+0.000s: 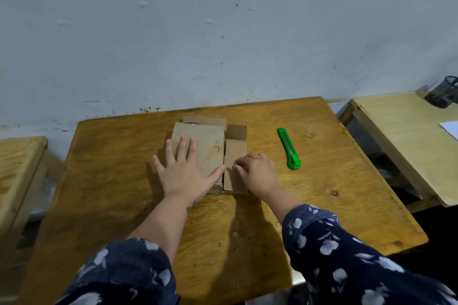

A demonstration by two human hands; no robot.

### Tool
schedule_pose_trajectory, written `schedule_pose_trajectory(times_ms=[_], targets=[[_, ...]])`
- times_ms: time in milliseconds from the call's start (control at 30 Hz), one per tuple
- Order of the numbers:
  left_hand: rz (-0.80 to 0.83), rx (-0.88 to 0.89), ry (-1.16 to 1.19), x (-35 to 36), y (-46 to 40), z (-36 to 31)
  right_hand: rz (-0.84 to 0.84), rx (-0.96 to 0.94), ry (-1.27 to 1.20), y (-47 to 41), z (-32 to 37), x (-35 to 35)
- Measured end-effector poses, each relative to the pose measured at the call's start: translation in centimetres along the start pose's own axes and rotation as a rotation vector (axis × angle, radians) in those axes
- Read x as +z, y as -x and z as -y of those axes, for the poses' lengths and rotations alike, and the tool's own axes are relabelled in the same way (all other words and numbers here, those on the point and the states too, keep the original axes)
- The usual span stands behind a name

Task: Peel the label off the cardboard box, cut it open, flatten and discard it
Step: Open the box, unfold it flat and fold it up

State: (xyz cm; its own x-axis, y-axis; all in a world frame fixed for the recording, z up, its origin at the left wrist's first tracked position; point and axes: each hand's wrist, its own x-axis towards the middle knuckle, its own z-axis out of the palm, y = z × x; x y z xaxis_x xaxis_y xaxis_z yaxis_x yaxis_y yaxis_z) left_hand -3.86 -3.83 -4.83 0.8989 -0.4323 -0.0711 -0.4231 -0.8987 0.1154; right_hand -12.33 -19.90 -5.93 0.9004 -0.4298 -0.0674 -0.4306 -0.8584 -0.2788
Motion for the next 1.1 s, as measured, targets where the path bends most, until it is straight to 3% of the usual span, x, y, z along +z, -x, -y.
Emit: schedule_pose_trajectory(times_ms=[233, 367, 500, 700, 1000, 1100], targets=[[-0.02, 0.011, -0.003, 0.1, 0.1, 0.1, 0.059, 0.136, -0.002, -0.5, 2.5, 0.4], [-0.034, 0.023, 0.01, 0.2, 0.1, 0.0, -0.016, 0.106, -0.059, 0.0, 2.2, -1.4], [-0.037, 0.025, 0.008, 0.4, 0.1, 0.4, -0.089, 0.132, 0.06, 0.5, -0.7, -3.0], [-0.051, 0.026, 0.022, 0.3, -0.1, 0.3, 0.044, 0.252, 0.196, 1.4, -4.3, -1.3], [-0.068, 0.012, 0.018, 0.3, -0.1, 0.2, -0.203, -0.037, 0.131, -5.8, -0.3, -3.4], [-0.077, 0.013, 0.031, 0.5, -0.2, 0.2, -0.132, -0.068, -0.026, -8.1, 1.0, -3.6]])
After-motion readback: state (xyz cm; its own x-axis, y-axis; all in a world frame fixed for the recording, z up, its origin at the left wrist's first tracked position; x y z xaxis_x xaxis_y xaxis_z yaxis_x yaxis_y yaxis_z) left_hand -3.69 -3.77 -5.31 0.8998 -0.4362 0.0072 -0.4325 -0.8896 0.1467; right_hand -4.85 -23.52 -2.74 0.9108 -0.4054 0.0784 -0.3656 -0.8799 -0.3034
